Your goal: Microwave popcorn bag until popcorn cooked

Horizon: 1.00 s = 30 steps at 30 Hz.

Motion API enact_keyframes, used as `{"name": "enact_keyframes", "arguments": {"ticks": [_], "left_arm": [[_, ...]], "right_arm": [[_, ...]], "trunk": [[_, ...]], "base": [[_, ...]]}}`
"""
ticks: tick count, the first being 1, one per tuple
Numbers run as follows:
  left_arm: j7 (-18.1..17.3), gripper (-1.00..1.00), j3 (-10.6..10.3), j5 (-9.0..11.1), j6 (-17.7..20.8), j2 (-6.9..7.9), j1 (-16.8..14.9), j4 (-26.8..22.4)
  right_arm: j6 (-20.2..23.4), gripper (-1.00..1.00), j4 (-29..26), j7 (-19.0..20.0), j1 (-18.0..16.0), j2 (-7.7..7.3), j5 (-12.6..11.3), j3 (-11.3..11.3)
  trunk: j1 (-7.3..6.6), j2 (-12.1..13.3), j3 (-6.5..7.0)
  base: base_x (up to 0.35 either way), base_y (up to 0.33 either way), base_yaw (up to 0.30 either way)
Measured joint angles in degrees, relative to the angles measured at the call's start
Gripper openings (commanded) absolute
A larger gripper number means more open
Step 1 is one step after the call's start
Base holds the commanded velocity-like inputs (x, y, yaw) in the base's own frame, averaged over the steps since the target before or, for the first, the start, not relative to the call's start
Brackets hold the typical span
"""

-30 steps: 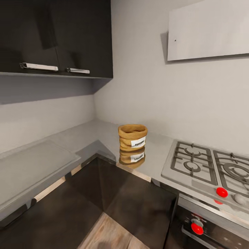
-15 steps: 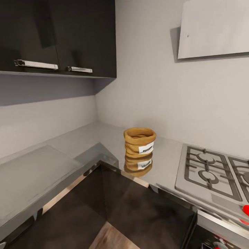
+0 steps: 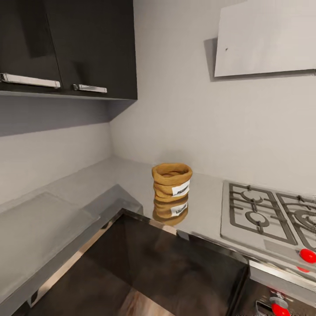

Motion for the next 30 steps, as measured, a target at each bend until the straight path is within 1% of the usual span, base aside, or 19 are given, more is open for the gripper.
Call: {"name": "enact_keyframes", "arguments": {"ticks": [20,30], "left_arm": [[0.08,1.00,0.00,-0.01,-0.05,0.00,-0.01,0.00],[0.16,1.00,0.00,0.08,-0.01,0.00,0.01,0.01]], "right_arm": [[0.06,1.00,0.00,0.01,0.00,-0.09,-0.01,-0.09],[-0.01,1.00,0.00,0.08,-0.01,-0.09,0.26,0.00]], "trunk": [[0.00,0.00,0.55],[-0.03,-0.01,0.58]], "base": [[0.004,0.009,-0.230],[0.293,0.000,-0.011]]}}
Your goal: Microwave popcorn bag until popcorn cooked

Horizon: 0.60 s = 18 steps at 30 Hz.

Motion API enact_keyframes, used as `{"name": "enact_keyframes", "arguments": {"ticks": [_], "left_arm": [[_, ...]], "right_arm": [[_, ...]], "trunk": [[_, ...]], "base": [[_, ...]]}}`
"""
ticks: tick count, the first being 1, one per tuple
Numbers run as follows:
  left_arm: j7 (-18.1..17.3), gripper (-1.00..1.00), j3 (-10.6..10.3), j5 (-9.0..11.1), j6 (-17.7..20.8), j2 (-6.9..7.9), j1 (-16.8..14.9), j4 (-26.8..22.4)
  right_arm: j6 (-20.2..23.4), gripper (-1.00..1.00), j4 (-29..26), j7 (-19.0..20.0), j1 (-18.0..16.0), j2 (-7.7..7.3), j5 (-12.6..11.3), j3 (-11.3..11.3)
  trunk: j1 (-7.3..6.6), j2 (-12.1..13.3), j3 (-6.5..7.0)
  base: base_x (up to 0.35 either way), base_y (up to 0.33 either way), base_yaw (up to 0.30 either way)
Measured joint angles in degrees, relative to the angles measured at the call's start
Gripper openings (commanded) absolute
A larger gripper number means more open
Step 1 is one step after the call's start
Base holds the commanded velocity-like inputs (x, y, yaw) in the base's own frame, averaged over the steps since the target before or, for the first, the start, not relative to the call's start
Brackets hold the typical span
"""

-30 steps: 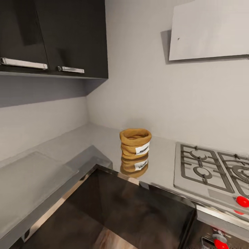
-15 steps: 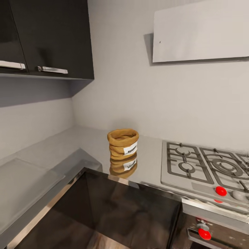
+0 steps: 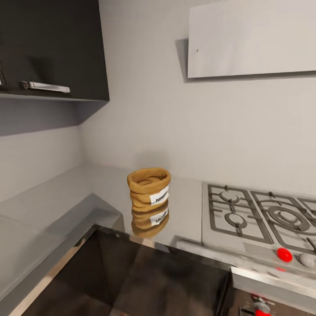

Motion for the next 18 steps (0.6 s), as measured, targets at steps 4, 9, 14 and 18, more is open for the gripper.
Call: {"name": "enact_keyframes", "arguments": {"ticks": [4,9,14,18], "left_arm": [[0.00,1.00,0.00,0.01,-0.03,0.00,-0.01,0.00],[0.00,1.00,0.06,0.01,-0.08,0.00,0.02,0.00],[0.11,1.00,0.13,-0.04,-0.25,-0.04,-0.01,-0.02],[0.27,1.00,0.20,0.05,-0.42,-0.13,-0.02,-0.08]], "right_arm": [[0.00,1.00,0.00,0.00,0.00,0.00,0.00,0.00],[0.24,1.00,0.00,-0.07,0.00,0.24,0.08,0.32],[0.04,1.00,0.00,-0.08,0.00,0.02,0.28,0.48],[-0.11,1.00,0.00,-0.07,0.00,-0.03,0.55,0.60]], "trunk": [[0.01,0.00,0.00],[0.02,0.00,0.00],[0.03,0.00,0.00],[0.03,0.00,0.00]], "base": [[0.264,0.000,0.000],[0.129,0.000,0.000],[0.011,0.000,0.000],[0.000,0.000,0.000]]}}
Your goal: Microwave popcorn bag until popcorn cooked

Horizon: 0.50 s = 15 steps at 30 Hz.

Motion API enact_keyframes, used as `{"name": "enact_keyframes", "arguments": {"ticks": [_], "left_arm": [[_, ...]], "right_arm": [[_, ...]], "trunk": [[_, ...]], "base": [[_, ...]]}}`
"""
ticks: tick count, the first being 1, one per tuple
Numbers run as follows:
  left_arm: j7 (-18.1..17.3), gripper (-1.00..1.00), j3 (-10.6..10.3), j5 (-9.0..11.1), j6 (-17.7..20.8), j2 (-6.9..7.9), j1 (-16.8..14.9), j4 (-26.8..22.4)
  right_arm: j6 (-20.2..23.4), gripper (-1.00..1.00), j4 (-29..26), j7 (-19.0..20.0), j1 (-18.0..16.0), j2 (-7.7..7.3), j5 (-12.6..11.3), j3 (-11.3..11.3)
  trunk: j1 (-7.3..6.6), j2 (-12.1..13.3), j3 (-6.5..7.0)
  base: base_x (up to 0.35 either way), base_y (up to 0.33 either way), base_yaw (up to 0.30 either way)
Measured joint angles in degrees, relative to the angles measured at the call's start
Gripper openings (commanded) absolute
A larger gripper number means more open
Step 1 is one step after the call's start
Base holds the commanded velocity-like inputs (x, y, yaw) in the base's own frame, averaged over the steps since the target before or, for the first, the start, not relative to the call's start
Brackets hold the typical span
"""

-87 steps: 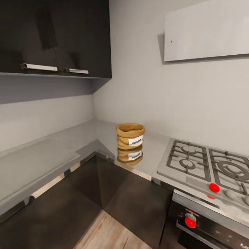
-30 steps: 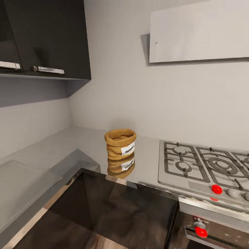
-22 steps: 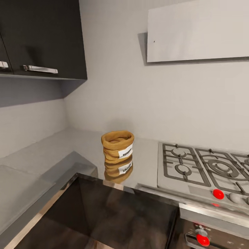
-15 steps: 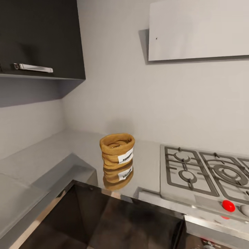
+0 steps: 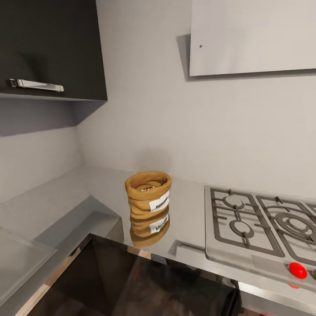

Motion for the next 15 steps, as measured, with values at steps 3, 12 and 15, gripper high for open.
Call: {"name": "enact_keyframes", "arguments": {"ticks": [3,12,15], "left_arm": [[0.47,1.00,0.04,0.17,-0.02,-0.10,0.02,0.00],[6.65,1.00,-0.04,3.32,-0.19,-0.17,0.00,-0.01],[6.71,1.00,-0.10,3.36,-0.19,-0.15,0.02,0.01]], "right_arm": [[0.08,1.00,0.00,-0.01,0.00,0.03,-0.12,0.01],[0.08,1.00,0.00,0.02,0.00,-0.06,-0.11,0.01],[0.14,1.00,0.00,0.06,0.00,-0.06,-0.11,0.01]], "trunk": [[0.00,0.00,0.00],[0.00,0.00,0.00],[-0.21,0.39,0.17]], "base": [[0.000,0.000,0.000],[0.000,0.000,0.000],[0.000,0.000,0.000]]}}
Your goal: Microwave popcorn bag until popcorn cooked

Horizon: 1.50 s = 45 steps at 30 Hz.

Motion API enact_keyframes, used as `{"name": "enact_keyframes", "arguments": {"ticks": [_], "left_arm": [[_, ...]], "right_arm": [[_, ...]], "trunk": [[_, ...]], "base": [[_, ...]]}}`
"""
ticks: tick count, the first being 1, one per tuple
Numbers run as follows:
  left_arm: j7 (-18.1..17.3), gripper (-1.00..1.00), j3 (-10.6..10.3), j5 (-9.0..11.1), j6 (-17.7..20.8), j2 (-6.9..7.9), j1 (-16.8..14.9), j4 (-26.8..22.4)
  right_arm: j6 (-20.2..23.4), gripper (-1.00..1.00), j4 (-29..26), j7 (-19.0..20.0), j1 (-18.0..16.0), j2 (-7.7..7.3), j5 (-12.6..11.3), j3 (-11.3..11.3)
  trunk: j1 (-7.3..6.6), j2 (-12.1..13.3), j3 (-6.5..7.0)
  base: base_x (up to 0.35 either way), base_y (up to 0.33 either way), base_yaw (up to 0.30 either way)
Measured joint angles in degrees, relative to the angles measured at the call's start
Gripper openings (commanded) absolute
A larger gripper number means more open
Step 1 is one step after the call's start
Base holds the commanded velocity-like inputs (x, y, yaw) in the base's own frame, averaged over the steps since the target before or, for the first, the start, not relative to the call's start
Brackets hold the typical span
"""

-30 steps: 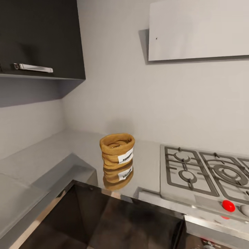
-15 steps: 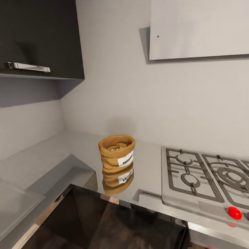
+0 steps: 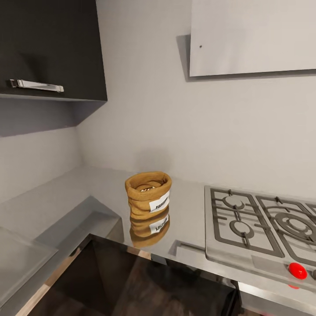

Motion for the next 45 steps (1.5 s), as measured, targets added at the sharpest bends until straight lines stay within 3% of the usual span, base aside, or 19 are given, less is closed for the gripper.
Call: {"name": "enact_keyframes", "arguments": {"ticks": [8,15,32,45], "left_arm": [[-0.07,1.00,-0.02,0.01,-0.03,0.11,0.01,-0.08],[-0.29,1.00,-0.02,0.05,0.00,0.16,0.00,-0.27],[-0.47,1.00,-0.10,0.05,-0.01,0.18,0.02,-0.26],[-0.43,1.00,-0.10,0.03,-0.01,0.11,0.03,-0.25]], "right_arm": [[0.76,1.00,0.00,-0.10,0.00,0.09,-0.40,-0.40],[0.76,1.00,0.00,-0.07,0.00,0.13,-0.39,-0.11],[0.67,1.00,0.00,0.55,0.00,0.12,-0.11,0.04],[0.67,1.00,0.00,0.22,0.00,-0.09,-0.08,0.09]], "trunk": [[-1.76,3.21,1.44],[-1.76,3.22,1.44],[-5.49,10.03,4.45],[-8.35,15.25,5.69]], "base": [[0.000,0.000,0.000],[0.000,0.000,0.000],[0.000,0.000,0.000],[0.000,0.000,0.000]]}}
